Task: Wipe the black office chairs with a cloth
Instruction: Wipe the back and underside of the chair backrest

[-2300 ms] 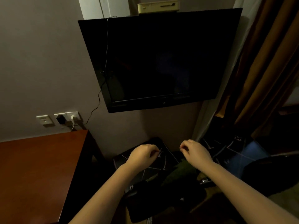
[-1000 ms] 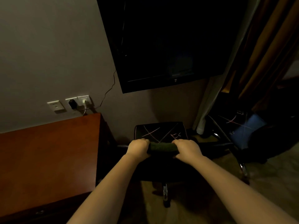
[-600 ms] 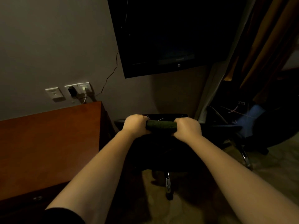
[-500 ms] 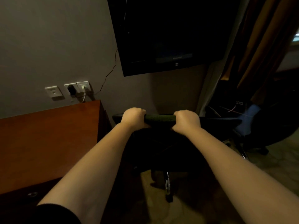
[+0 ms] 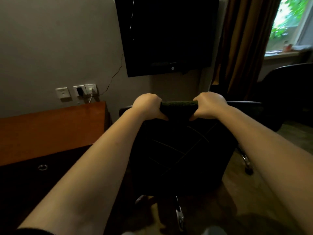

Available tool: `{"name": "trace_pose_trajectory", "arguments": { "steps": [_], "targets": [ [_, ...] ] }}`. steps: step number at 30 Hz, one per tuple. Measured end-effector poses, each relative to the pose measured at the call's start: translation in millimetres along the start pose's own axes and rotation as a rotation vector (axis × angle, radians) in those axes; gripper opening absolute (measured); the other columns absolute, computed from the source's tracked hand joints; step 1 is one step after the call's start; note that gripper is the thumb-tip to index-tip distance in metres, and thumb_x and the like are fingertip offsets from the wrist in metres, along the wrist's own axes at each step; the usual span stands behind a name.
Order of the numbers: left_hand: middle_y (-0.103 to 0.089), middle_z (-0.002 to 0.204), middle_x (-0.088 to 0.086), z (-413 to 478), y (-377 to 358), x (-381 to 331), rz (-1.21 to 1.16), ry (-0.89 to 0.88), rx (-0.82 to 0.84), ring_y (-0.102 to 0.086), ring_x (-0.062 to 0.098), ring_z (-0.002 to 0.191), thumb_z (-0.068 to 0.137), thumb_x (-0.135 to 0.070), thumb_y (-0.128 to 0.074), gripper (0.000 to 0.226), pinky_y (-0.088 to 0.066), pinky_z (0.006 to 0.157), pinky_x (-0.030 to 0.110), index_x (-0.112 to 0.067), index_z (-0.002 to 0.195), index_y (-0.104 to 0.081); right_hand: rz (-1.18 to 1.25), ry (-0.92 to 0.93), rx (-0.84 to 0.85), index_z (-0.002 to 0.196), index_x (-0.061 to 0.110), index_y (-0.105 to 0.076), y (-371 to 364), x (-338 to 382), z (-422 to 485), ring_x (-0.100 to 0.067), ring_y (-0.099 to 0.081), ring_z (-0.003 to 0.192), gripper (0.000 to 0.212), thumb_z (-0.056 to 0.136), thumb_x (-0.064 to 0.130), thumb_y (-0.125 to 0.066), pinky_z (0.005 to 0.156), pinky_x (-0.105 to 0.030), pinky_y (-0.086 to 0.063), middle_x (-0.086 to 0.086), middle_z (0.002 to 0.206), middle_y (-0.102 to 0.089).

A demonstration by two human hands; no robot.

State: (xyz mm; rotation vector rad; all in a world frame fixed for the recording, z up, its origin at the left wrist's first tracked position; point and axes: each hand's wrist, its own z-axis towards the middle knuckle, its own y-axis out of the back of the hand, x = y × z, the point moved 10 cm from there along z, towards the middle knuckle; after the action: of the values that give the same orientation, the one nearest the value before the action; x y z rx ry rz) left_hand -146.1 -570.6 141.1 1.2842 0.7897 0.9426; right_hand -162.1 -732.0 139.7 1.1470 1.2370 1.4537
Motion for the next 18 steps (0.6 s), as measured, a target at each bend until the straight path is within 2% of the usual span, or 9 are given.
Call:
{"name": "trace_pose_trajectory", "arguments": {
  "steps": [6,10,15,16,18],
  "targets": [
    [-0.06,0.071,-0.002,-94,15,-59,0.021,-0.037,-0.08,-0.057,0.014,0.063,0.075,-0.064,-0.068,0.049,-0.044,0.051,0.028,-0.016,0.079,-0.063,-0.031,0.065,-0.03,0.082,0.028,-0.064,13,13,-108,-0.013,-0.057,0.076,0.031,0.071,0.053,-0.078,0.055,-0.027,-0.037,0.008,0.076,-0.061],
    [-0.063,0.071,0.002,-138,25,-92,0.015,-0.063,-0.142,-0.06,0.019,0.065,0.073,-0.063,-0.069,0.051,-0.049,0.056,0.032,-0.013,0.078,-0.064,-0.028,0.072,-0.071,0.076,0.028,-0.06,16,13,-161,-0.011,-0.057,0.072,0.029,0.07,0.049,-0.08,0.058,-0.03,-0.042,0.007,0.074,-0.061],
    [-0.062,0.068,0.002,-166,37,-116,0.028,-0.071,-0.17,-0.059,0.018,0.062,0.071,-0.065,-0.07,0.053,-0.041,0.049,0.029,-0.012,0.075,-0.065,-0.023,0.111,-0.134,0.093,0.029,-0.065,25,13,-200,-0.013,-0.06,0.085,0.033,0.069,0.046,-0.081,0.074,-0.037,-0.05,0.01,0.081,-0.063],
    [-0.062,0.069,0.001,-168,38,-117,0.034,-0.072,-0.174,-0.059,0.018,0.063,0.072,-0.065,-0.069,0.053,-0.041,0.049,0.028,-0.013,0.077,-0.065,-0.022,0.13,-0.122,0.101,0.031,-0.063,25,13,-202,-0.013,-0.06,0.091,0.038,0.07,0.045,-0.081,0.078,-0.036,-0.05,0.013,0.086,-0.062],
    [-0.062,0.076,-0.004,-171,40,-118,0.033,-0.084,-0.195,-0.059,0.016,0.07,0.073,-0.066,-0.068,0.051,-0.045,0.054,0.029,-0.017,0.089,-0.065,0.025,0.163,-0.058,0.125,0.035,-0.053,23,13,-206,-0.01,-0.055,0.106,0.063,0.07,0.043,-0.082,0.091,-0.034,-0.046,0.017,0.106,-0.059]
  ]
}}
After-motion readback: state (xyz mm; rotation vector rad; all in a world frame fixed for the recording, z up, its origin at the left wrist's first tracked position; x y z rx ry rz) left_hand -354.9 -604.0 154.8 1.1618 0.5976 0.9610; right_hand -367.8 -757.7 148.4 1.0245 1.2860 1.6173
